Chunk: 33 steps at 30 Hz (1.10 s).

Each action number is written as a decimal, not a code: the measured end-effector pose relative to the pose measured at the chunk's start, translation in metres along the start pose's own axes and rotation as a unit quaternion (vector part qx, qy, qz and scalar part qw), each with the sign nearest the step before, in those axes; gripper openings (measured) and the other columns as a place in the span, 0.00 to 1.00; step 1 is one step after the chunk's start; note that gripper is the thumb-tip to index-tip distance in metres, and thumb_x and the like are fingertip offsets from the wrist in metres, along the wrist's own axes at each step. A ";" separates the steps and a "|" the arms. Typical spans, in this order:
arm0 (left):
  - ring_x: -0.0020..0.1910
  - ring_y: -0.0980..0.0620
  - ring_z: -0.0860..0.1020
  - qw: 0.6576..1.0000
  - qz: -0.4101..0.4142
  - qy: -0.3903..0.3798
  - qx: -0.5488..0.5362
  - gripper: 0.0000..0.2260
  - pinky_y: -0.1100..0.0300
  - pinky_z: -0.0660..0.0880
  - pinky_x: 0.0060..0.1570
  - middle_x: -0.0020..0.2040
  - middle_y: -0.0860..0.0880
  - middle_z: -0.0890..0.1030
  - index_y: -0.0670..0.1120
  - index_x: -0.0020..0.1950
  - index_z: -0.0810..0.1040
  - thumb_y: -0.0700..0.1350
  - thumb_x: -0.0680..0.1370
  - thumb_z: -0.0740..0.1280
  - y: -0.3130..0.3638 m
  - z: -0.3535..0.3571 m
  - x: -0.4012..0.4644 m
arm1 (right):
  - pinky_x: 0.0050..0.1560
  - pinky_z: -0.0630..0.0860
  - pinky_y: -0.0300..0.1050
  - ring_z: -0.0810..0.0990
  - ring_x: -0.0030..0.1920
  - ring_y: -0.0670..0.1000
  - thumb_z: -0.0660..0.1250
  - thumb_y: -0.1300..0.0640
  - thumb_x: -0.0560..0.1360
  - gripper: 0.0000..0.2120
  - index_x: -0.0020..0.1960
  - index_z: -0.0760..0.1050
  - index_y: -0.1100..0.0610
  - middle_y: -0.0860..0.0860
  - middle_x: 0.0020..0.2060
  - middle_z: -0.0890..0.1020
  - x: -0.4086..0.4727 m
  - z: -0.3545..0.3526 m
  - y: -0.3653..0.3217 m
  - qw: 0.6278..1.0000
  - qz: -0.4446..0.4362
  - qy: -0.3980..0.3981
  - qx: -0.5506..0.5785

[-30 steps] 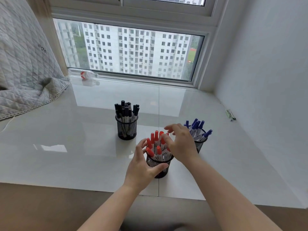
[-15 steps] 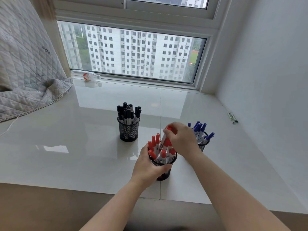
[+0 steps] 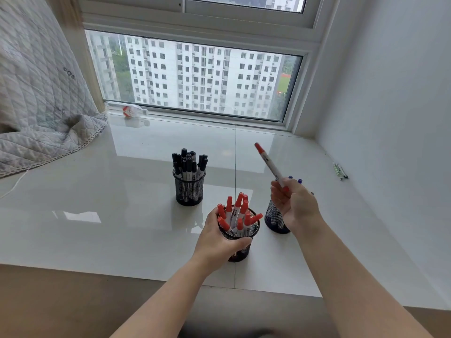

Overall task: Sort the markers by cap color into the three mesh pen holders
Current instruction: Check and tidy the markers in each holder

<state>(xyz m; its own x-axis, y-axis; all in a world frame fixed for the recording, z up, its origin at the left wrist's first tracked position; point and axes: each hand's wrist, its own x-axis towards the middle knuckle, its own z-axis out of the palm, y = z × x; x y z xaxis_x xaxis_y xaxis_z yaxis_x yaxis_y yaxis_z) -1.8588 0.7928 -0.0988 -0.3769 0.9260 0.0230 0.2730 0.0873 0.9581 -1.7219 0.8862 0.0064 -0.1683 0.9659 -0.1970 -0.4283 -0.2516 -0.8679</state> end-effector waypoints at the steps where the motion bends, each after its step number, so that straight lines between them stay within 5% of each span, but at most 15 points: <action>1: 0.57 0.60 0.74 1.000 0.000 -0.001 -0.001 0.45 0.59 0.72 0.58 0.59 0.58 0.74 0.56 0.68 0.61 0.62 0.54 0.75 0.000 0.000 0.000 | 0.31 0.77 0.36 0.80 0.30 0.44 0.61 0.61 0.77 0.06 0.41 0.73 0.58 0.50 0.31 0.82 -0.001 -0.001 0.002 0.999 0.032 -0.020 0.034; 6: 0.57 0.62 0.74 1.000 -0.004 -0.001 -0.006 0.46 0.65 0.70 0.54 0.59 0.60 0.73 0.57 0.69 0.60 0.62 0.54 0.75 0.000 0.001 -0.001 | 0.38 0.74 0.42 0.82 0.36 0.45 0.62 0.63 0.75 0.06 0.48 0.73 0.54 0.48 0.37 0.84 -0.007 -0.005 0.012 0.992 0.054 -0.114 0.000; 11: 0.56 0.64 0.73 1.000 0.000 -0.004 -0.009 0.46 0.70 0.67 0.51 0.59 0.60 0.73 0.56 0.69 0.60 0.62 0.55 0.75 0.000 0.000 -0.002 | 0.44 0.77 0.45 0.82 0.47 0.51 0.64 0.63 0.76 0.03 0.48 0.73 0.57 0.53 0.43 0.84 -0.013 -0.007 0.022 0.967 -0.035 -0.114 -0.227; 16: 0.59 0.61 0.73 1.000 -0.002 -0.003 -0.010 0.47 0.64 0.69 0.57 0.61 0.59 0.72 0.56 0.70 0.59 0.62 0.55 0.76 -0.001 0.000 -0.002 | 0.38 0.74 0.37 0.79 0.43 0.45 0.60 0.57 0.79 0.07 0.46 0.76 0.53 0.48 0.41 0.81 -0.022 -0.016 0.036 0.938 -0.091 -0.083 -0.323; 22: 0.58 0.61 0.74 1.000 0.002 -0.007 -0.013 0.46 0.65 0.70 0.55 0.60 0.58 0.74 0.55 0.69 0.59 0.62 0.56 0.76 -0.001 0.001 -0.004 | 0.48 0.78 0.46 0.81 0.44 0.50 0.67 0.60 0.74 0.04 0.45 0.75 0.51 0.50 0.40 0.82 -0.026 -0.029 0.046 0.870 -0.160 -0.099 -0.455; 26: 0.60 0.57 0.73 1.000 0.002 -0.010 -0.008 0.47 0.60 0.70 0.59 0.61 0.56 0.73 0.54 0.70 0.58 0.61 0.57 0.76 0.000 0.001 -0.005 | 0.46 0.79 0.46 0.81 0.40 0.47 0.69 0.59 0.72 0.06 0.45 0.74 0.51 0.45 0.38 0.81 -0.028 -0.029 0.048 0.826 -0.200 -0.112 -0.514; 33: 0.59 0.58 0.74 1.000 0.002 -0.004 -0.011 0.46 0.55 0.72 0.62 0.60 0.57 0.73 0.55 0.70 0.58 0.58 0.57 0.76 -0.001 0.000 -0.005 | 0.45 0.76 0.43 0.76 0.38 0.42 0.69 0.58 0.73 0.12 0.53 0.69 0.50 0.43 0.37 0.76 -0.027 -0.027 0.044 0.809 -0.267 -0.069 -0.519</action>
<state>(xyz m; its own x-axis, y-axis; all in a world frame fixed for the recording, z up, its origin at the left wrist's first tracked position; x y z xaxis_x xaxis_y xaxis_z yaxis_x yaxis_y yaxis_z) -1.8567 0.7879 -0.0995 -0.3683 0.9294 0.0240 0.2549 0.0761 0.9640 -1.7124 0.8510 -0.0390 -0.3336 0.8854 0.3237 0.4906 0.4563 -0.7424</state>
